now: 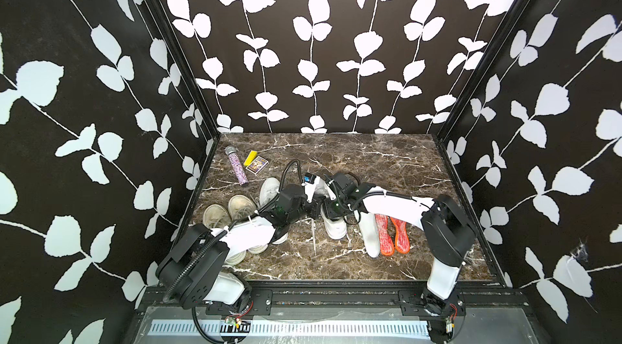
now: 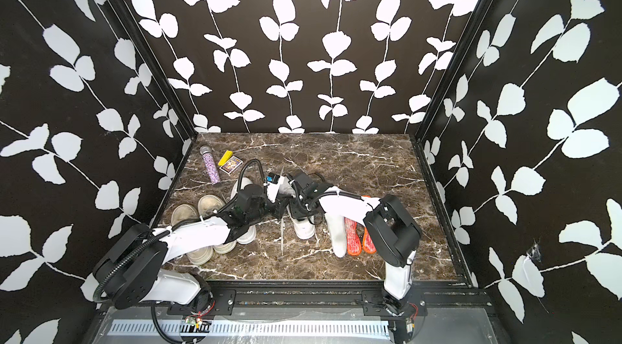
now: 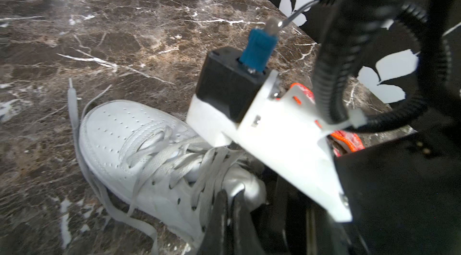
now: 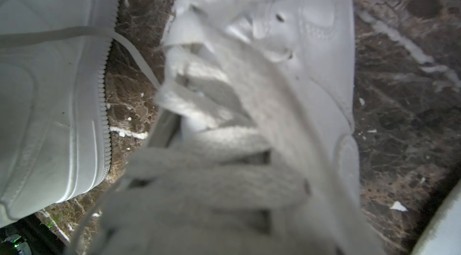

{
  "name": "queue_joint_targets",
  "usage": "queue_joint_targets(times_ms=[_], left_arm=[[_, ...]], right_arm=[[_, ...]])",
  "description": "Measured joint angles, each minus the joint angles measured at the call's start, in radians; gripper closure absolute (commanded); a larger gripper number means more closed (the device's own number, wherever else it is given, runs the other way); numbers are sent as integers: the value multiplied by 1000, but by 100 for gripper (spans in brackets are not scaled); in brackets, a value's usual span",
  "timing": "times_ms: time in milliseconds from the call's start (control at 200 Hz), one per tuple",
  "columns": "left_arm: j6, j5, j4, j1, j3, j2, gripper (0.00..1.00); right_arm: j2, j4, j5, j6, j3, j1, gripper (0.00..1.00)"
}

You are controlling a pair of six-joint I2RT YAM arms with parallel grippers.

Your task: Remove the insole from the shoe

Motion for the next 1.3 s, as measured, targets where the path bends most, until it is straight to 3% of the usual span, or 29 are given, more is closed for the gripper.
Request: queue_joint_targets(times_ms=[190,310,495,1300], left_arm=[[-5,-8,11,1,-6,0,100],[-5,-10,7,-3,-6,0,100],[6,-13,-18,1,-6,-16,100],[77,11,-93,-22,-37,-104,100]], right_arm=[[19,-1,49,9,13,6,79],[35,29,66,18,9,8,92],[-8,125,47,19,-71,0,100],[-216,516,-78,98,-398,-30,100]])
